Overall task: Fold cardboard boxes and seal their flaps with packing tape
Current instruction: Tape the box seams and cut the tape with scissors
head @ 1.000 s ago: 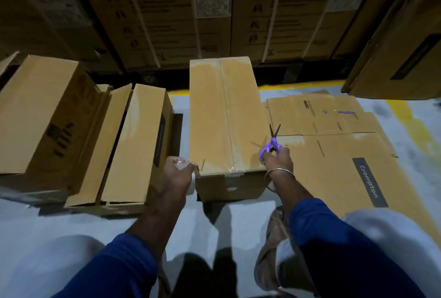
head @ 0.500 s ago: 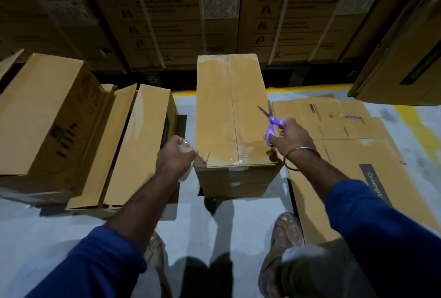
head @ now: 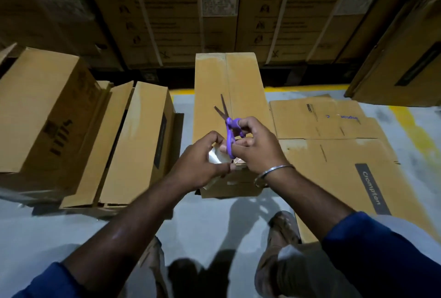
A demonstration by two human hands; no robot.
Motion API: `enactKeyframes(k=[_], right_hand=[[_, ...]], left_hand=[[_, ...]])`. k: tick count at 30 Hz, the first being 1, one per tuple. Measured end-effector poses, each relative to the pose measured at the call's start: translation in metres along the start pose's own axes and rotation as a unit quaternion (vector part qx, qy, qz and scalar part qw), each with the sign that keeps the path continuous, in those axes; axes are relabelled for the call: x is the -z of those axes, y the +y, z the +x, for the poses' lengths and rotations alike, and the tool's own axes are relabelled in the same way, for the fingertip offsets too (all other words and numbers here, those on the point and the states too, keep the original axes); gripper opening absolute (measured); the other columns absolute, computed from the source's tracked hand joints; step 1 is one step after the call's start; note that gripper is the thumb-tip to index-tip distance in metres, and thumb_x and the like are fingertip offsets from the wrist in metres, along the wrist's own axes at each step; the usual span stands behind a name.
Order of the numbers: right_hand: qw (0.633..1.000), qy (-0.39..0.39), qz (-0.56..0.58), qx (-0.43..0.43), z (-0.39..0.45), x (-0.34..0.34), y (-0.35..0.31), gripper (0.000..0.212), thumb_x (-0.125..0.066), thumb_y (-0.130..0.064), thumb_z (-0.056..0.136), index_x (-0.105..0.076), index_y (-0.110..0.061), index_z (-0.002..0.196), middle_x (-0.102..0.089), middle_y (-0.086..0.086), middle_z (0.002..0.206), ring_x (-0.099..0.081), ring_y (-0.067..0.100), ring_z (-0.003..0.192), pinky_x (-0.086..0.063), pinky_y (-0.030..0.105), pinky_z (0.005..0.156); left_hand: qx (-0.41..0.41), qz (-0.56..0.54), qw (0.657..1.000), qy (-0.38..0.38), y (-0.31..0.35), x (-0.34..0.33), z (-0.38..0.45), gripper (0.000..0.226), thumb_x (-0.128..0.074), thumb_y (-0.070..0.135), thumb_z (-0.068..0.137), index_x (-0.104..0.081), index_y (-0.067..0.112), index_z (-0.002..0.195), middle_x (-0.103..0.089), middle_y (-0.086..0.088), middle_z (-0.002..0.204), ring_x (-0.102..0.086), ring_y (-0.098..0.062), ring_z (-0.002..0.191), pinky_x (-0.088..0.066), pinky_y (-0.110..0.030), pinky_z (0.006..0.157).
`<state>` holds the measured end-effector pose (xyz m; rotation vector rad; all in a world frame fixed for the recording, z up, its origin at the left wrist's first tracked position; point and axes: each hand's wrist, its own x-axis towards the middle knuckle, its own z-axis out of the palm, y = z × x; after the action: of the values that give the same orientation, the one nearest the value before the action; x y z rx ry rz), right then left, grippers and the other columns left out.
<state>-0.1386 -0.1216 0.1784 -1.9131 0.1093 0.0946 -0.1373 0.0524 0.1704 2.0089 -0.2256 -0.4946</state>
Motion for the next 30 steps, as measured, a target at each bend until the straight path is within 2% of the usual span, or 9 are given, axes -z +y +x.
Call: enactKeyframes(k=[4,11,13,15,17,19,22,26,30], right_hand=[[0.997,0.027,-0.072,0.020,0.013,0.000,0.004,0.038,-0.078,-0.001,0.081,-0.061,-0.020,0.108,-0.067,-0.006,0.091,-0.063,-0.002,0.057,-0.044,0.012,0.058],[0.993,0.034,-0.115,0.014,0.032,0.001,0.014,0.034,-0.072,0.001,0.078,-0.061,-0.023,0.100,-0.065,-0.005,0.091,-0.066,0.012,0.060,-0.045,0.013,0.054],[0.996,0.046,-0.078,-0.013,0.038,0.005,0.019,0.033,-0.072,0.003,0.076,-0.065,-0.017,0.101,-0.064,-0.007,0.087,-0.072,0.019,0.070,-0.055,0.026,0.060],[0.997,0.058,-0.033,-0.034,0.043,0.011,0.028,0.036,-0.075,0.006,0.073,-0.068,-0.014,0.102,-0.064,-0.007,0.085,-0.074,0.030,0.082,-0.062,0.044,0.071],[0.996,0.062,0.007,-0.061,0.045,0.019,0.033,0.039,-0.075,0.013,0.073,-0.069,-0.007,0.105,-0.067,-0.001,0.085,-0.070,0.028,0.081,-0.063,0.045,0.072],[0.994,0.052,0.039,-0.088,0.041,0.025,0.036,0.038,-0.074,0.019,0.076,-0.067,0.001,0.109,-0.068,0.007,0.085,-0.071,0.024,0.073,-0.062,0.040,0.071],[0.987,0.068,0.078,-0.119,0.037,0.042,0.038,0.030,-0.070,0.020,0.082,-0.065,0.003,0.106,-0.070,0.012,0.083,-0.072,0.015,0.060,-0.063,0.032,0.064],[0.971,0.174,0.061,-0.150,0.039,0.096,0.054,0.022,-0.069,0.018,0.082,-0.067,-0.003,0.089,-0.071,0.021,0.092,-0.072,0.026,0.070,-0.063,0.031,0.063],[0.940,0.272,-0.036,-0.201,0.027,0.161,0.095,0.020,-0.083,0.002,0.066,-0.070,-0.010,0.075,-0.072,0.021,0.093,-0.072,0.040,0.088,-0.062,0.043,0.072]], left_hand=[[-0.001,0.039,0.999,0.022,-0.005,-0.001,0.010,0.049,-0.082,0.053,0.068,-0.054,0.035,0.105,-0.073,0.001,0.090,-0.071,-0.031,0.079,-0.058,-0.061,0.067],[0.041,0.083,0.996,0.005,-0.006,-0.002,0.021,0.045,-0.086,0.052,0.076,-0.053,0.037,0.104,-0.075,0.000,0.084,-0.070,-0.024,0.077,-0.060,-0.053,0.074],[0.074,-0.042,0.995,-0.042,-0.001,0.002,0.023,0.054,-0.088,0.041,0.080,-0.052,0.031,0.119,-0.078,-0.011,0.083,-0.072,-0.028,0.070,-0.062,-0.051,0.075],[0.114,-0.142,0.979,-0.088,0.004,0.012,0.024,0.087,-0.088,0.033,0.077,-0.036,0.029,0.147,-0.077,-0.021,0.084,-0.070,-0.031,0.067,-0.059,-0.046,0.075],[0.119,-0.146,0.975,-0.114,0.007,0.021,0.024,0.105,-0.087,0.028,0.077,-0.021,0.030,0.159,-0.077,-0.023,0.090,-0.071,-0.039,0.074,-0.057,-0.051,0.087],[0.118,-0.136,0.971,-0.156,0.004,0.027,0.024,0.101,-0.084,0.020,0.084,-0.020,0.026,0.162,-0.078,-0.021,0.096,-0.073,-0.039,0.083,-0.055,-0.050,0.095],[0.115,-0.088,0.971,-0.188,-0.003,0.032,0.021,0.090,-0.084,0.017,0.084,-0.031,0.024,0.157,-0.079,-0.012,0.098,-0.074,-0.028,0.092,-0.057,-0.039,0.094],[0.117,0.046,0.974,-0.187,-0.020,0.058,0.012,0.079,-0.090,0.035,0.076,-0.047,0.037,0.142,-0.075,-0.010,0.114,-0.071,-0.020,0.095,-0.054,-0.023,0.087],[0.126,0.210,0.959,-0.146,-0.064,0.103,0.010,0.066,-0.087,0.067,0.060,-0.063,0.041,0.115,-0.065,0.004,0.119,-0.067,-0.019,0.099,-0.058,-0.038,0.077]])
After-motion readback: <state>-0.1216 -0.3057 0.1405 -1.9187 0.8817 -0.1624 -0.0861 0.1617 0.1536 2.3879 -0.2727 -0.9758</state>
